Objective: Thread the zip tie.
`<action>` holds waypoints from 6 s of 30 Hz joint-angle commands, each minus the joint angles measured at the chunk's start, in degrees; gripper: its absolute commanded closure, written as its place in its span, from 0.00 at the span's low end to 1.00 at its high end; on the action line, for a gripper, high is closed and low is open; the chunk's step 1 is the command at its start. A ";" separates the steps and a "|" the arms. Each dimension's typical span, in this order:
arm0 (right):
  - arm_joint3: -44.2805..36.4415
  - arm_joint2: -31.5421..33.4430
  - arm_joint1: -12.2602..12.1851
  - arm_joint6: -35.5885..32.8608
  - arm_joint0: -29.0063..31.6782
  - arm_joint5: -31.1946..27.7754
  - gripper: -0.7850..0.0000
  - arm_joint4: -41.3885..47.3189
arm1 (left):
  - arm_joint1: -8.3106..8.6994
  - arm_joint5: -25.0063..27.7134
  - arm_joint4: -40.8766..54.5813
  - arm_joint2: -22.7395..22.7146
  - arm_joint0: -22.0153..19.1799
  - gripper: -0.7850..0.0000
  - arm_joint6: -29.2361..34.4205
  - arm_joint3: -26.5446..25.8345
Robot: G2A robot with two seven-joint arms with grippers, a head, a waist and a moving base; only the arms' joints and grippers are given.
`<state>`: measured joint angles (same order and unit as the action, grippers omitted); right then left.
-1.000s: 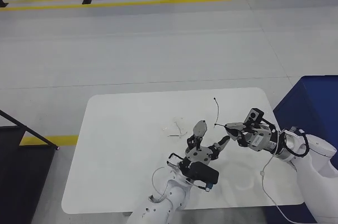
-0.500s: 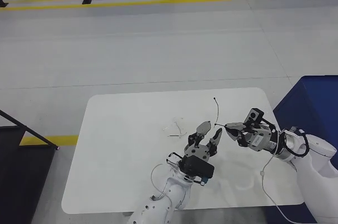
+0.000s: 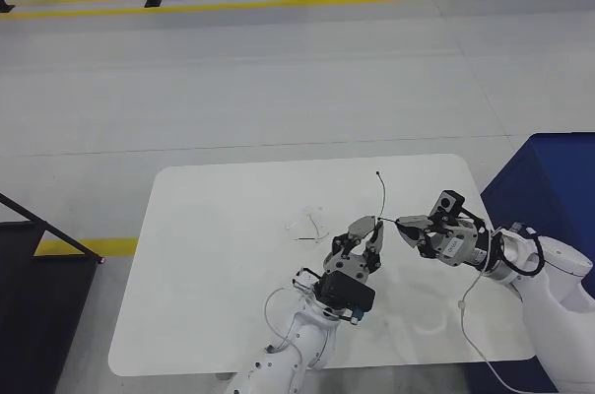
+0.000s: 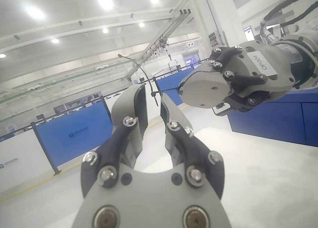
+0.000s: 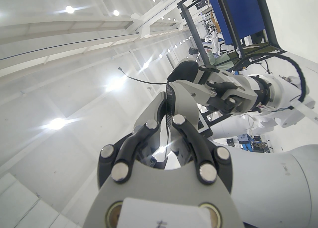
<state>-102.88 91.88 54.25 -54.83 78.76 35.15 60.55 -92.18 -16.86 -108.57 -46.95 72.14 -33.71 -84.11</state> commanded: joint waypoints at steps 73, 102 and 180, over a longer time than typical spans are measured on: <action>-0.58 5.43 -0.68 2.44 0.55 -0.12 1.00 6.77 | 4.85 22.93 12.24 -17.52 8.39 0.00 6.13 -21.99; -4.47 4.04 -0.84 0.50 1.60 1.75 1.00 5.73 | 5.55 26.52 13.17 -19.95 9.32 0.00 7.41 -23.50; -6.21 1.83 -6.29 -2.21 3.87 7.42 1.00 22.61 | 5.88 24.79 9.91 -19.82 10.17 0.00 8.69 -24.30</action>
<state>-108.77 93.71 47.98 -58.58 83.11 42.26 83.67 -86.33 8.48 -98.60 -66.84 82.03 -24.92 -108.31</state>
